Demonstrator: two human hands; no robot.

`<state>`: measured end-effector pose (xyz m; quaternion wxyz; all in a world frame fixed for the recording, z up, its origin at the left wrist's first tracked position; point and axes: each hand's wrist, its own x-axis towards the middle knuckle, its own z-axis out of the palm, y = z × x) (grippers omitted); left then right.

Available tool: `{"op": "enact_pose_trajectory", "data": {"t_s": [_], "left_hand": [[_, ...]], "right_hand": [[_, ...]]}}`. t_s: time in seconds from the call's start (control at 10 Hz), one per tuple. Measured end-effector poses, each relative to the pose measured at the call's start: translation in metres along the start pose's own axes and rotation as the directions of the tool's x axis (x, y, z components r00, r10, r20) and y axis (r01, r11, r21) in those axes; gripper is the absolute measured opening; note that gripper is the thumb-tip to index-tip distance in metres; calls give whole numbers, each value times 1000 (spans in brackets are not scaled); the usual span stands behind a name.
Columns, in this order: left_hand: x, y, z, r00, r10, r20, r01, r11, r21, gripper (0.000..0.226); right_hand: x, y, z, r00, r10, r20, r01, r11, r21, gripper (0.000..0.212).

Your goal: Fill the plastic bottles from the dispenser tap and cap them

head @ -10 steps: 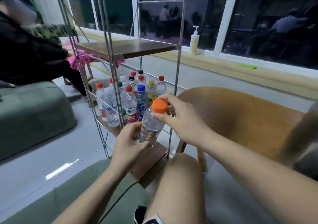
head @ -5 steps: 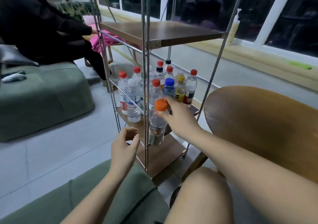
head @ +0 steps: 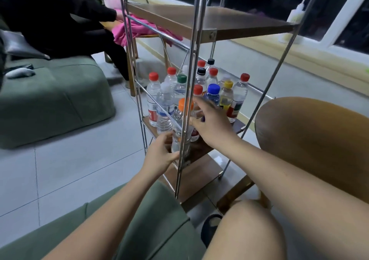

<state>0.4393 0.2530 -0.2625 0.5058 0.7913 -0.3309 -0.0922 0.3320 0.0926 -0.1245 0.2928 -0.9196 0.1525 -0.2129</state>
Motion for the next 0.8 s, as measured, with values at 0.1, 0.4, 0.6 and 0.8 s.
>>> {"op": "enact_pose_trajectory", "data": {"t_s": [0.1, 0.4, 0.6, 0.8], "left_hand": [[4, -2, 6, 1000, 2, -2, -2, 1000, -17, 65], [14, -9, 1, 997, -60, -56, 61, 998, 15, 66], [9, -2, -3, 997, -64, -50, 64, 998, -6, 68], [-12, 19, -33, 977, -4, -215, 2, 1000, -8, 30]], "right_hand": [[3, 5, 2, 1000, -17, 22, 18, 998, -61, 66], [24, 2, 10, 999, -21, 37, 27, 987, -157, 60], [15, -8, -2, 992, 50, 113, -31, 986, -167, 74], [-16, -6, -35, 997, 61, 44, -51, 980, -190, 57]]}}
